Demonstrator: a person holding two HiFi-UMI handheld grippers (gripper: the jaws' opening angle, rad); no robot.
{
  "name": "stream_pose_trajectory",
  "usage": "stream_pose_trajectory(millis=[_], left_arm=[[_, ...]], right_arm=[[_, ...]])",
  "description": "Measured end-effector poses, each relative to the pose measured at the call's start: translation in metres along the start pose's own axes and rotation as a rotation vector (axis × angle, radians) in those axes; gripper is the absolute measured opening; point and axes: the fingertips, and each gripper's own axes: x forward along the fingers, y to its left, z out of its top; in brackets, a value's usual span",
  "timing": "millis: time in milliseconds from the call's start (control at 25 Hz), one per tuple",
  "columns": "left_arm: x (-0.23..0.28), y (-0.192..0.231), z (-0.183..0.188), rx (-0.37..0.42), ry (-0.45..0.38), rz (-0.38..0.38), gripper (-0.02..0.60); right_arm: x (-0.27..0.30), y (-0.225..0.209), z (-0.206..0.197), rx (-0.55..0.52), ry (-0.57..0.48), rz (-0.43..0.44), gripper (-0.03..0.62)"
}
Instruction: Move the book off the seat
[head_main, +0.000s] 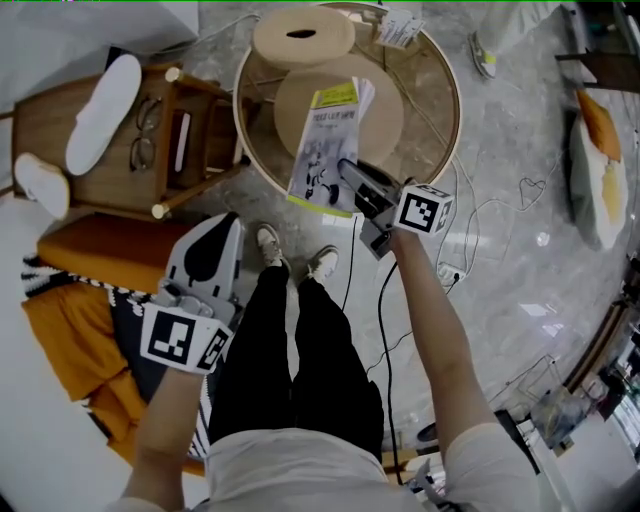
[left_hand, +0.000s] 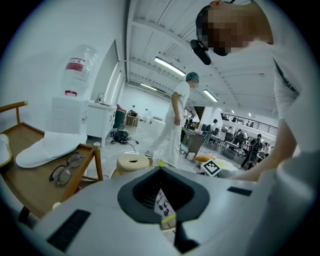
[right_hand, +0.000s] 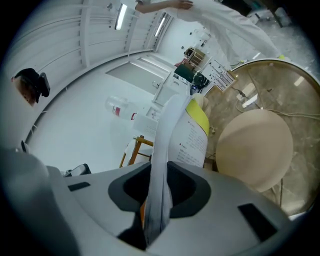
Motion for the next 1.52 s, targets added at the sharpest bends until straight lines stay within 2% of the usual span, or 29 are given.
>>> stream_pose_trajectory(millis=[240, 600, 840, 1000, 1120, 1240, 1280, 1360, 1400, 1520], left_arm=[[0.002, 0.0, -0.003, 0.004, 0.005, -0.003, 0.017], [0.001, 0.009, -0.008, 0.001, 0.014, 0.01, 0.017], [0.004, 0.007, -0.008, 0.0, 0.017, 0.004, 0.017], [0.004, 0.006, -0.008, 0.003, 0.018, 0.004, 0.017], [0.002, 0.008, -0.011, 0.002, 0.023, 0.008, 0.017], [0.001, 0.009, -0.014, -0.001, 0.027, 0.011, 0.017], [0.001, 0.008, -0.015, -0.002, 0.028, 0.01, 0.017], [0.001, 0.006, -0.016, -0.002, 0.026, 0.008, 0.017], [0.001, 0.005, -0.015, -0.001, 0.023, 0.008, 0.017], [0.001, 0.002, -0.012, 0.001, 0.013, 0.007, 0.017]], right_arm=[[0.003, -0.02, -0.008, -0.008, 0.067, -0.034, 0.095], [-0.011, -0.068, -0.017, 0.027, 0.055, -0.113, 0.095], [-0.032, -0.118, -0.022, 0.079, 0.074, -0.285, 0.095], [-0.043, -0.154, -0.029, 0.117, 0.075, -0.431, 0.095], [-0.045, -0.163, -0.033, 0.117, 0.081, -0.479, 0.092], [-0.042, -0.164, -0.034, 0.106, 0.09, -0.485, 0.092], [-0.04, -0.163, -0.036, 0.104, 0.101, -0.476, 0.121], [-0.035, -0.163, -0.04, 0.096, 0.13, -0.472, 0.276], [-0.035, -0.165, -0.041, 0.079, 0.145, -0.495, 0.313], [-0.045, -0.171, -0.041, -0.019, 0.181, -0.607, 0.316]])
